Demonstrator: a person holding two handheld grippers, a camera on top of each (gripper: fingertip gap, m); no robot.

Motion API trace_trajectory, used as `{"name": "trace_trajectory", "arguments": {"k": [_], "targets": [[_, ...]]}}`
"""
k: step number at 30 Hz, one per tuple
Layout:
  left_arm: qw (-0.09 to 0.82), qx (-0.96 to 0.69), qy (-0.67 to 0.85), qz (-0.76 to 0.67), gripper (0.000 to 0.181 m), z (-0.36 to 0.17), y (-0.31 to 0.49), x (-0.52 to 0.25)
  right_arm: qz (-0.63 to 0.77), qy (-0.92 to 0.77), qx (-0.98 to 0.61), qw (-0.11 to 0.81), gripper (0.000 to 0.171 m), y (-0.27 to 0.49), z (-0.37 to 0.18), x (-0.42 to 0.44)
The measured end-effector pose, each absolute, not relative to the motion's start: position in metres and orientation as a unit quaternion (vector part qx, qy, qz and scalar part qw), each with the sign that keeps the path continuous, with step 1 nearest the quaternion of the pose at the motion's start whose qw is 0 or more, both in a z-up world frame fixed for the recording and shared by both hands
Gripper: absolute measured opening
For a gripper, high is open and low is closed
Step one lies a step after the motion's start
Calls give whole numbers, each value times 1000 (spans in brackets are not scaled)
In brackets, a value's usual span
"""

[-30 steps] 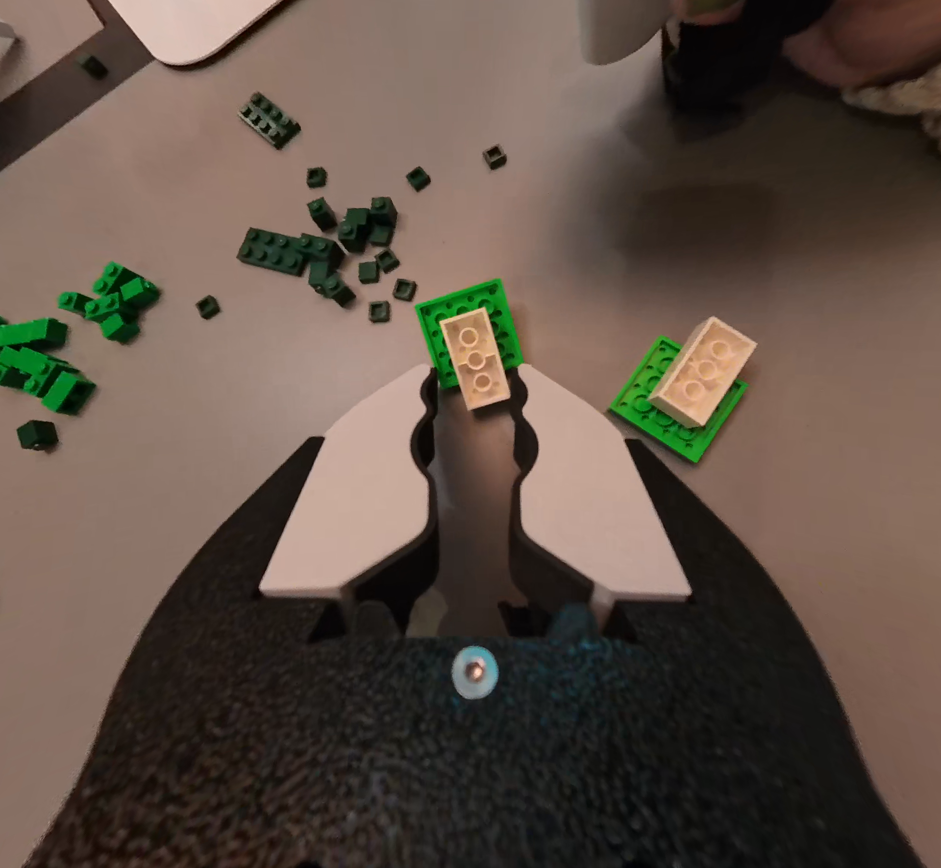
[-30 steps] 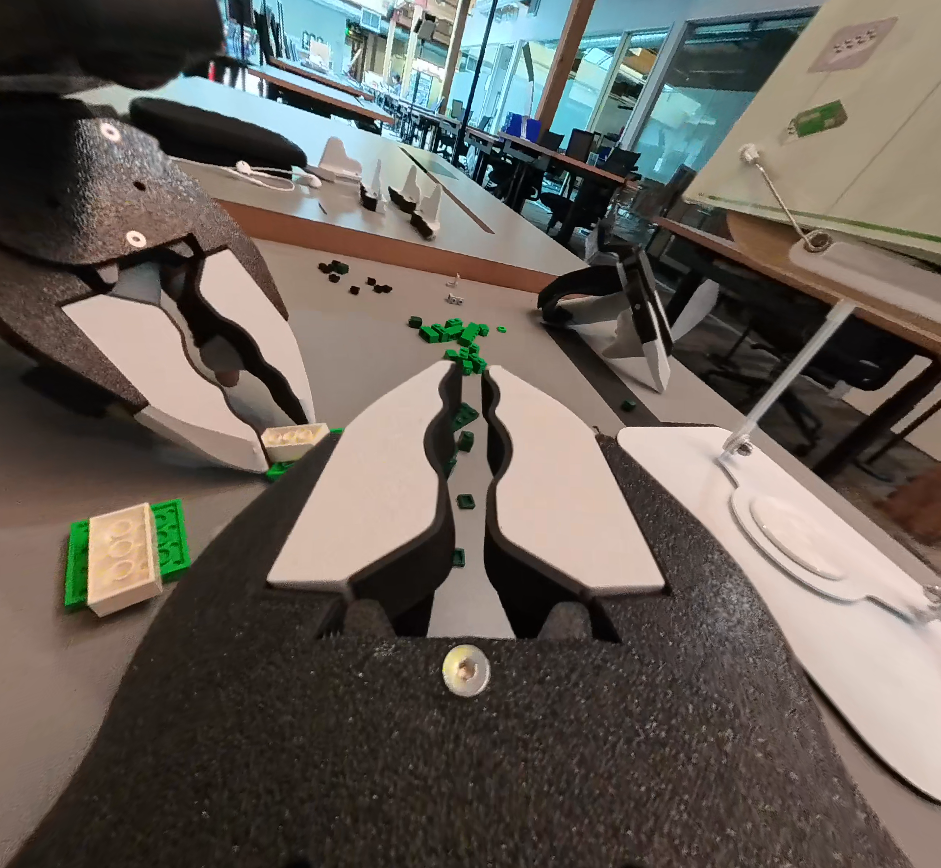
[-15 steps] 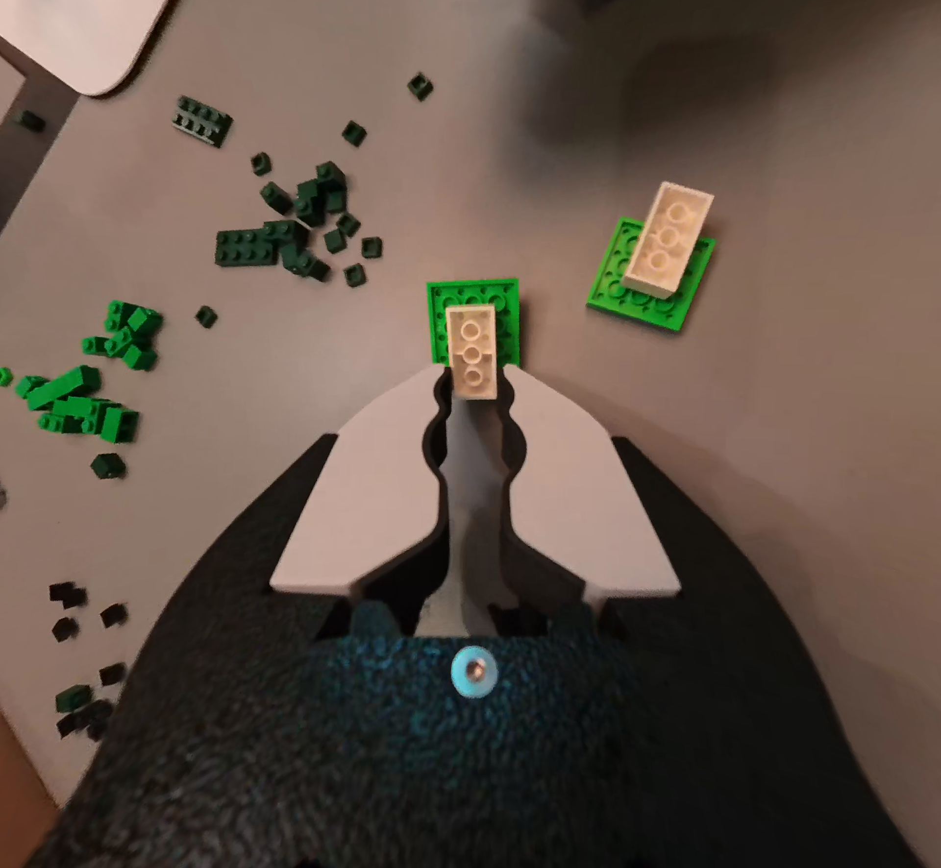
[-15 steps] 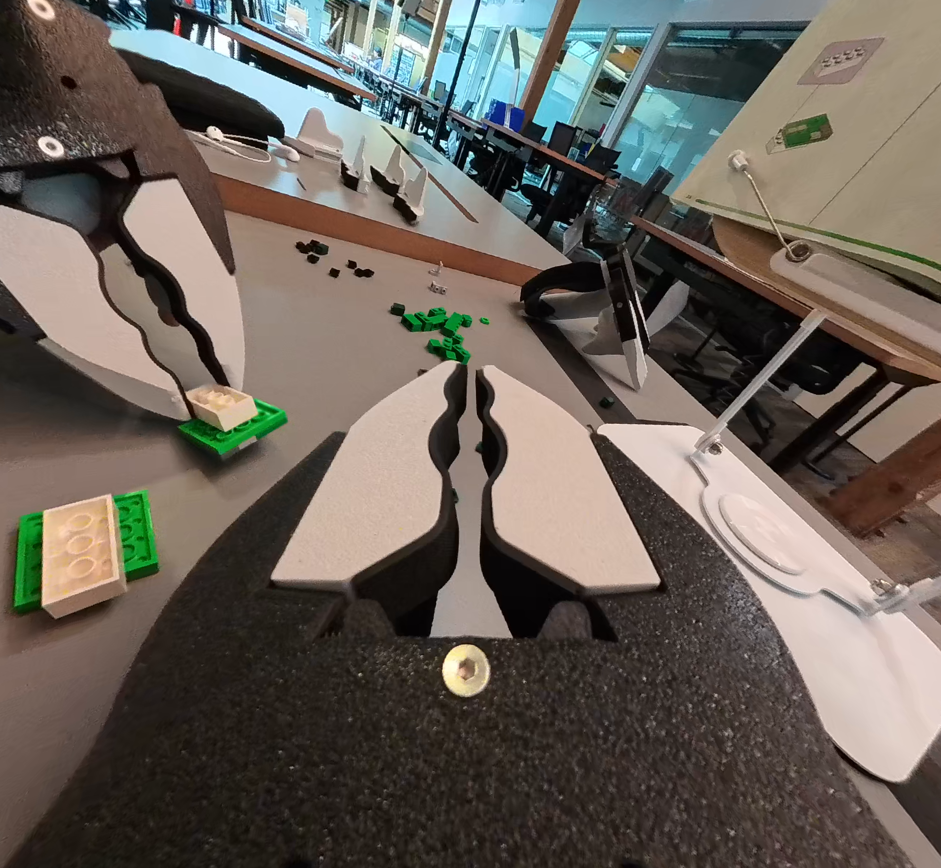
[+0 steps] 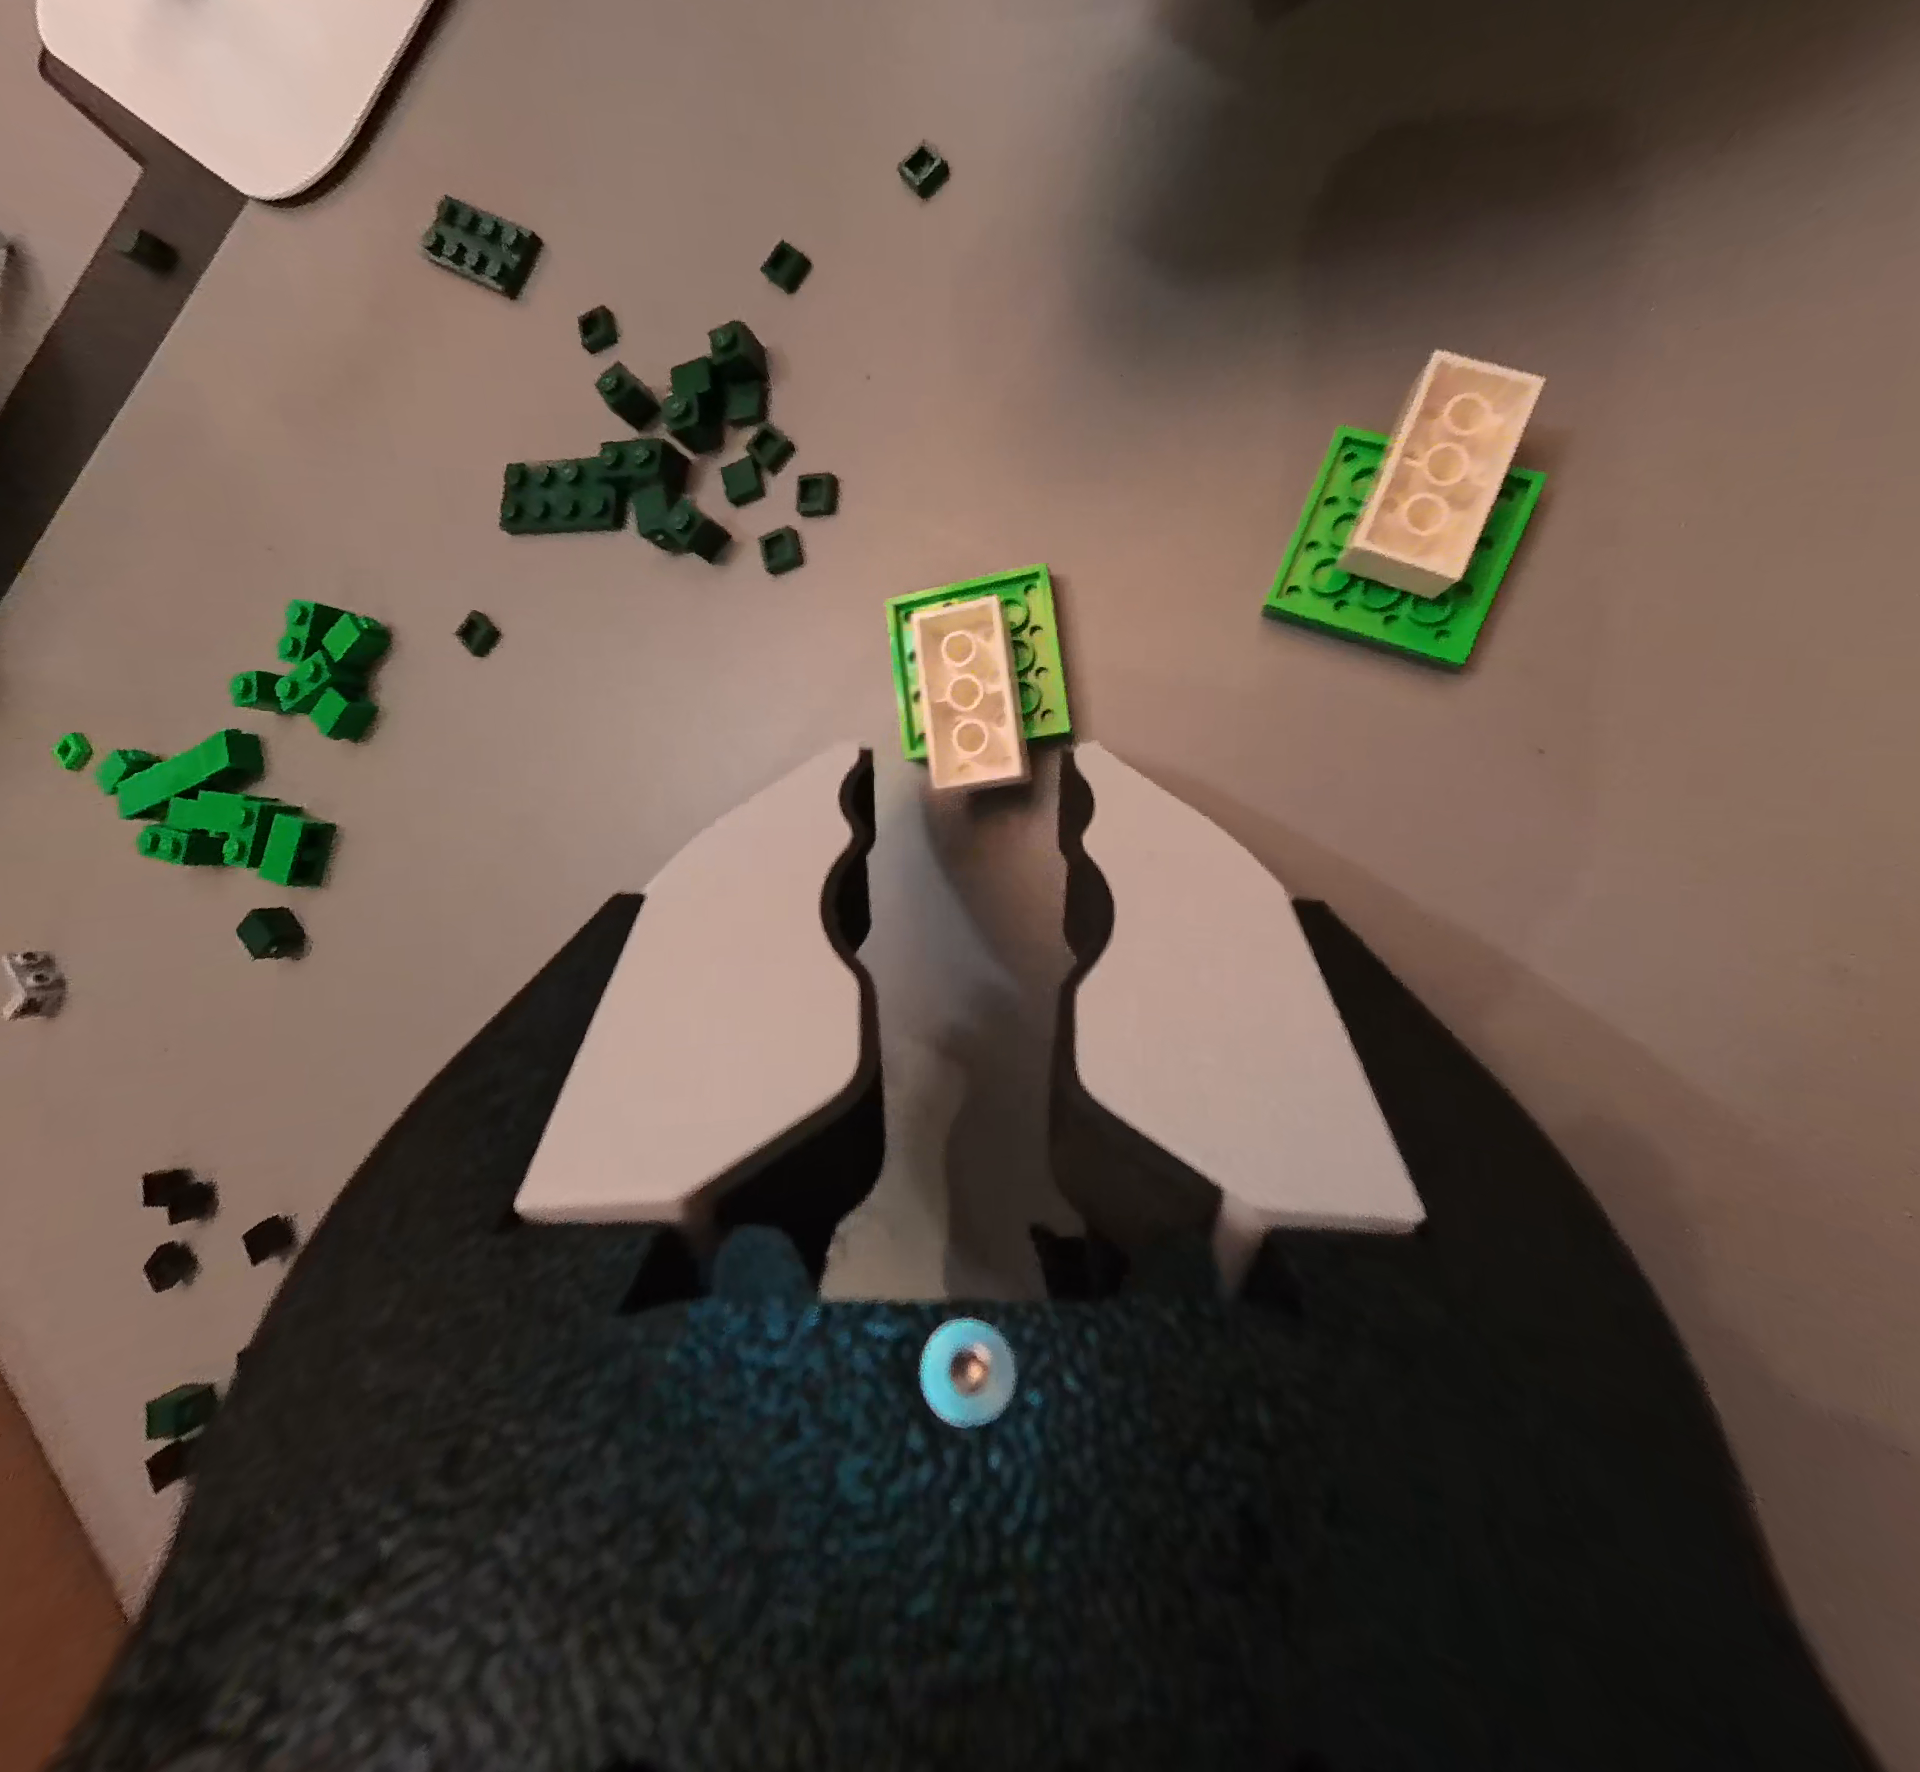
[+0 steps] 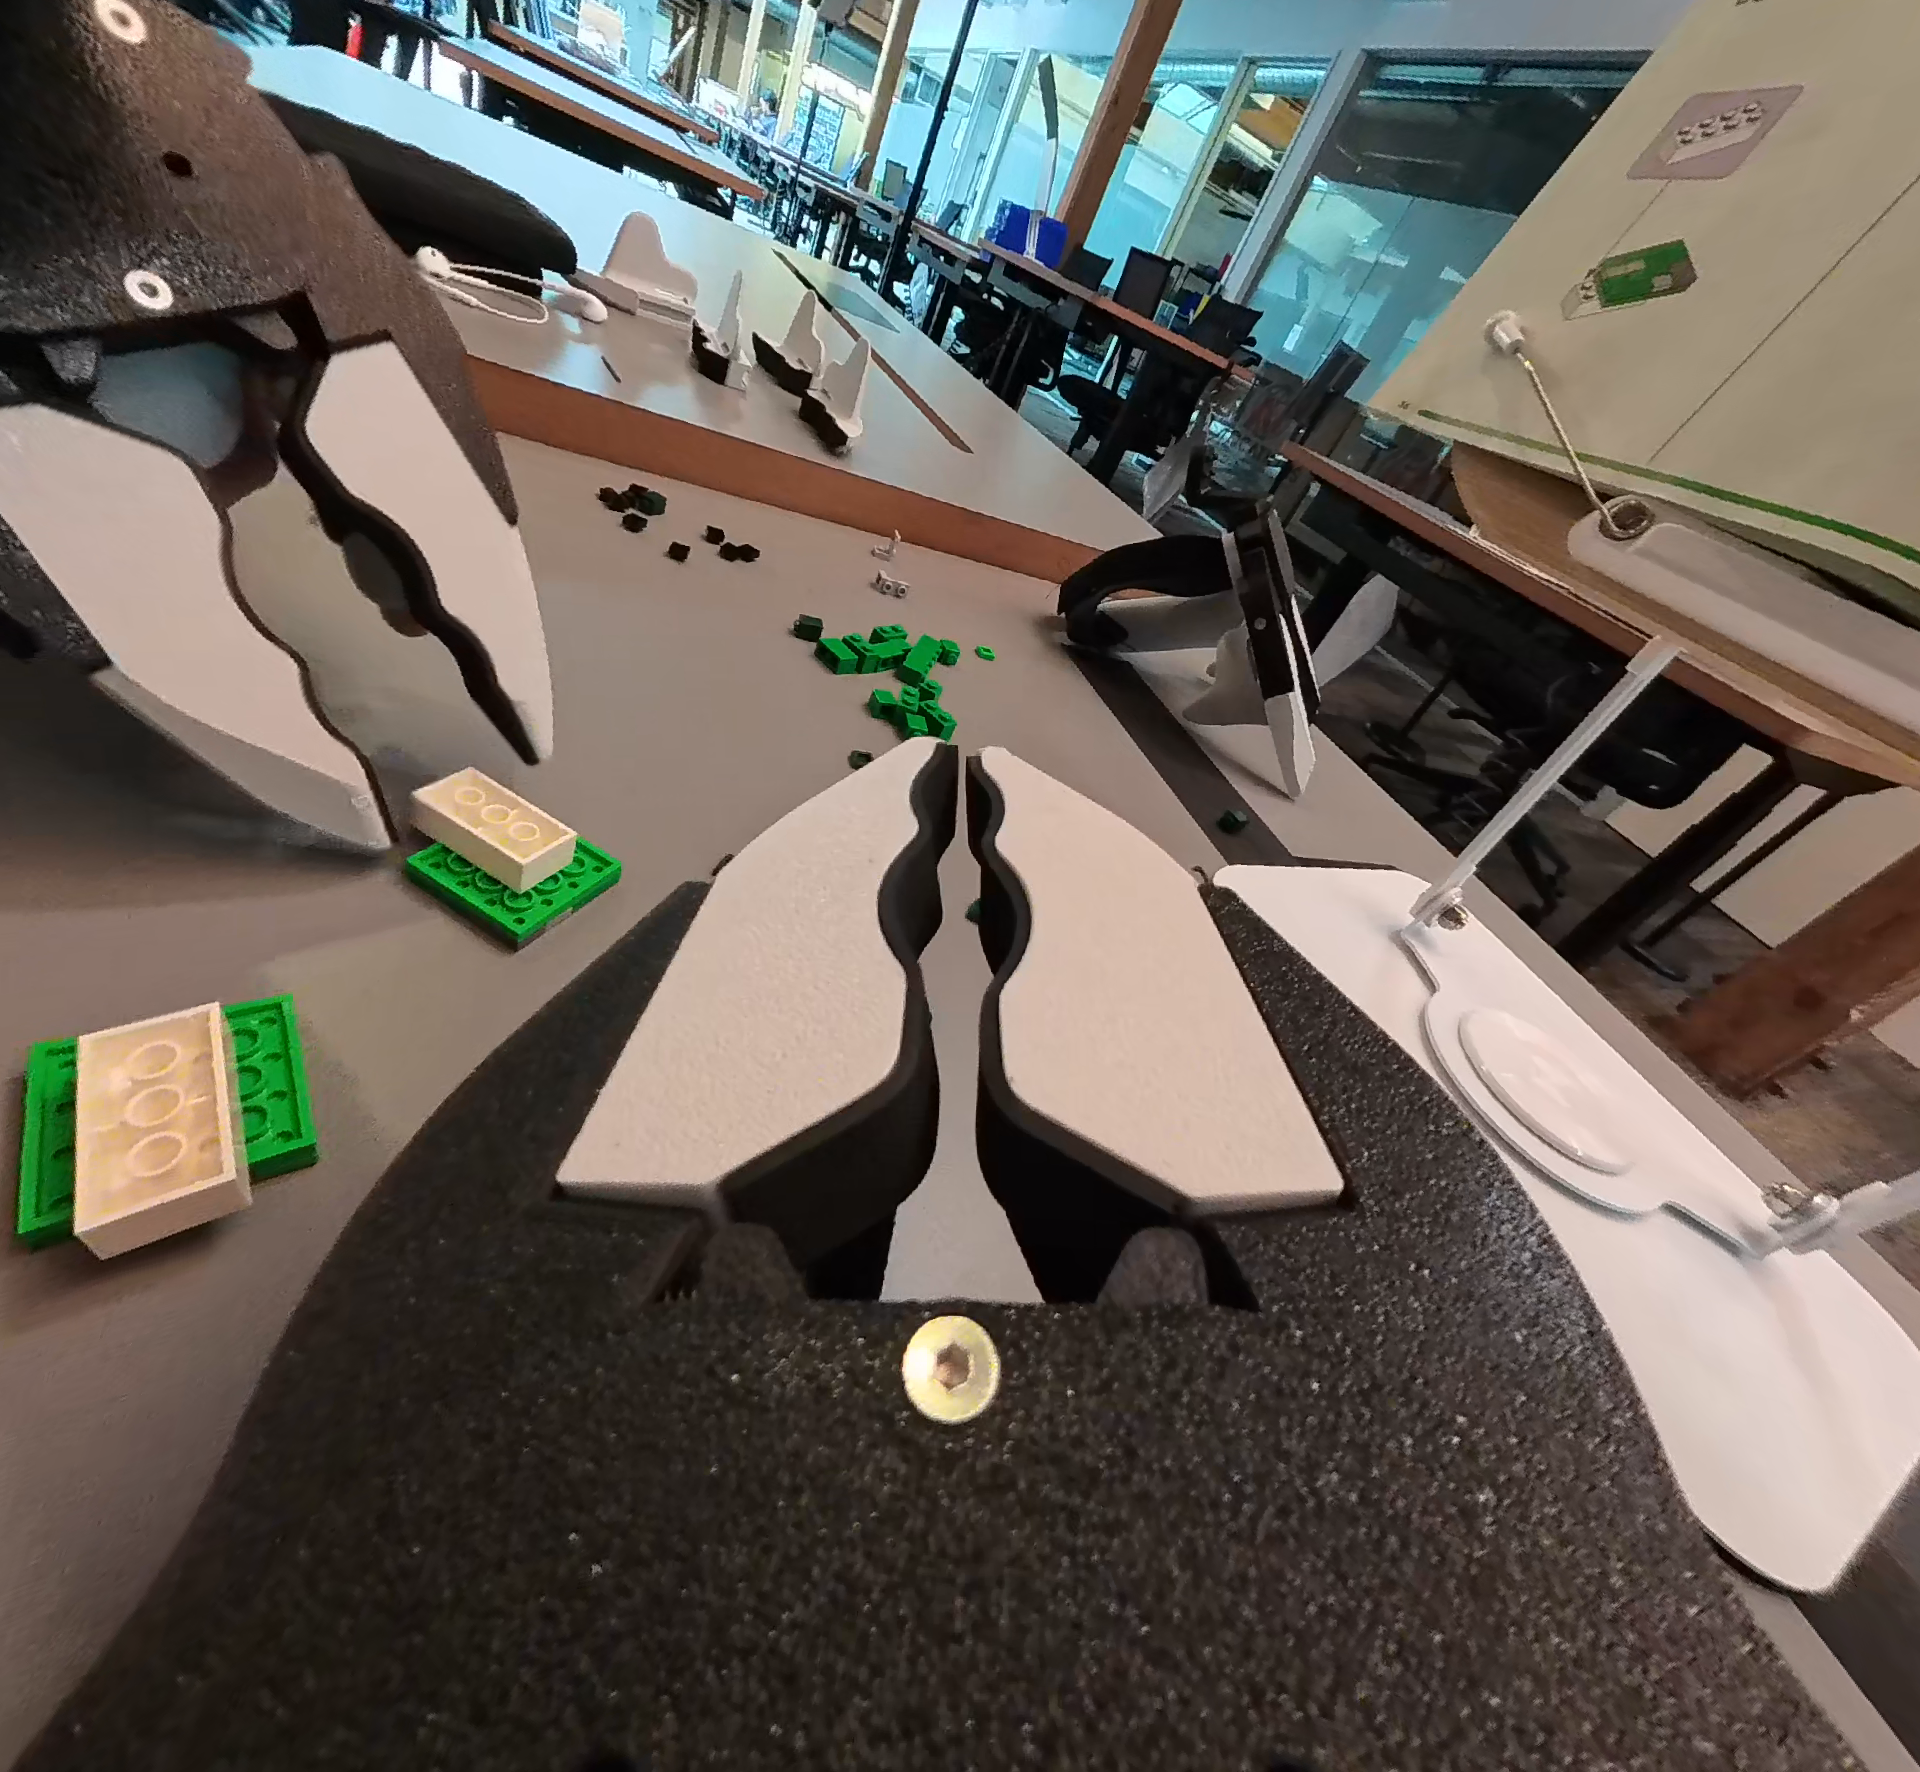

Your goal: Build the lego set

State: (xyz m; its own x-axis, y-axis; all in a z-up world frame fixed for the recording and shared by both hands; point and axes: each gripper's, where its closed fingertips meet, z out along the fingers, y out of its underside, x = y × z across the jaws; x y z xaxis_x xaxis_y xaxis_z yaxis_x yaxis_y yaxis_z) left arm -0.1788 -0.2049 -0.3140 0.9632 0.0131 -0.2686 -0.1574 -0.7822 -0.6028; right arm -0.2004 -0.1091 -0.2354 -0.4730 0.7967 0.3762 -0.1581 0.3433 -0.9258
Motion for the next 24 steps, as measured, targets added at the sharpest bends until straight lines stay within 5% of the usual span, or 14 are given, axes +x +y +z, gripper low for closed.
{"name": "trace_trajectory", "arguments": {"k": [1,9,15,24], "targets": [[334,-934,33,121,34,-313,-206,-179,523,-680,-235,457,1,-109,-235,-201],[369,-926,6,78,40,-310,-200,-178,519,-677,-237,466,0,-106,-235,-201],[424,-880,-64,205,17,-278,-215,-229,512,-677,-238,473,0,-105,-235,-201],[466,-835,-222,191,31,-285,-236,-295,516,-672,-242,473,0,-103,-234,-202]]}}
